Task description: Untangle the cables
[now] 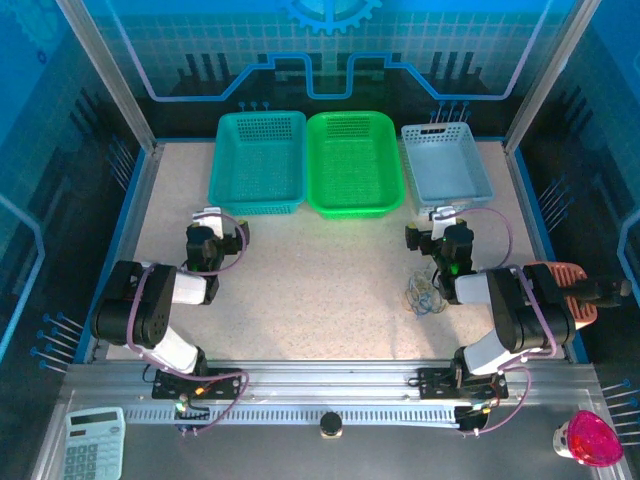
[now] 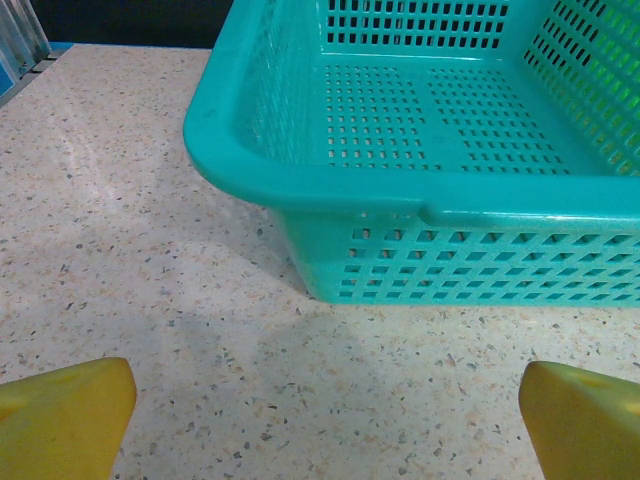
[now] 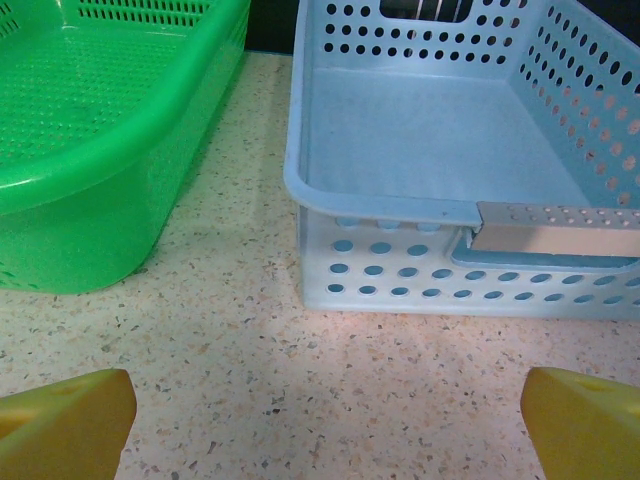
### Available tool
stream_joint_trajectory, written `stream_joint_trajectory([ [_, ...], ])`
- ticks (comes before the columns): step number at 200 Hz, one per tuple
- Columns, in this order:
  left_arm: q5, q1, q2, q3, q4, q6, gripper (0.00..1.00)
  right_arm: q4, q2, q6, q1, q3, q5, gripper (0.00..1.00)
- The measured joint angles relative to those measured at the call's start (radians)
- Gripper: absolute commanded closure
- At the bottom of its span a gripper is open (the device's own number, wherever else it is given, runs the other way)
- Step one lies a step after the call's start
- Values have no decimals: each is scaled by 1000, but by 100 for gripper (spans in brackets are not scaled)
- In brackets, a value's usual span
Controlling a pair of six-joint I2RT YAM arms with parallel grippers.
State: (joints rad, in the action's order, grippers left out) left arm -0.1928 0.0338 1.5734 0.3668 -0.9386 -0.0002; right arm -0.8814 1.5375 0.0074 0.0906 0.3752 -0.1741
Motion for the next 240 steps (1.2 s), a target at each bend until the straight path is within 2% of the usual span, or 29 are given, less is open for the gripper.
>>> stream_joint_trajectory([
  [67, 12, -11, -3, 0, 1, 0, 1, 9, -2, 0, 0, 3, -2, 0],
  [89, 12, -11, -49, -3, 25, -2, 1, 125, -72, 4, 0, 27, -29, 0],
  [122, -29, -11, -163, 3, 102, -24, 1, 376, -286, 53, 0, 146, -58, 0],
  [146, -66, -10, -231, 30, 204, -32, 1, 559, -421, 145, 0, 243, -53, 0],
  [168, -82, -10, -320, 53, 301, -54, 1, 751, -500, 312, -2, 326, -60, 0],
  [186, -92, -10, -412, 101, 422, -93, 1, 895, -513, 414, -7, 394, -43, 0],
  [213, -82, -10, -495, 253, 656, -187, 1, 1051, -508, 472, -2, 455, 65, 0],
  [240, -21, -6, -516, 406, 865, -278, 1, 1250, -491, 520, 80, 525, 100, 0],
])
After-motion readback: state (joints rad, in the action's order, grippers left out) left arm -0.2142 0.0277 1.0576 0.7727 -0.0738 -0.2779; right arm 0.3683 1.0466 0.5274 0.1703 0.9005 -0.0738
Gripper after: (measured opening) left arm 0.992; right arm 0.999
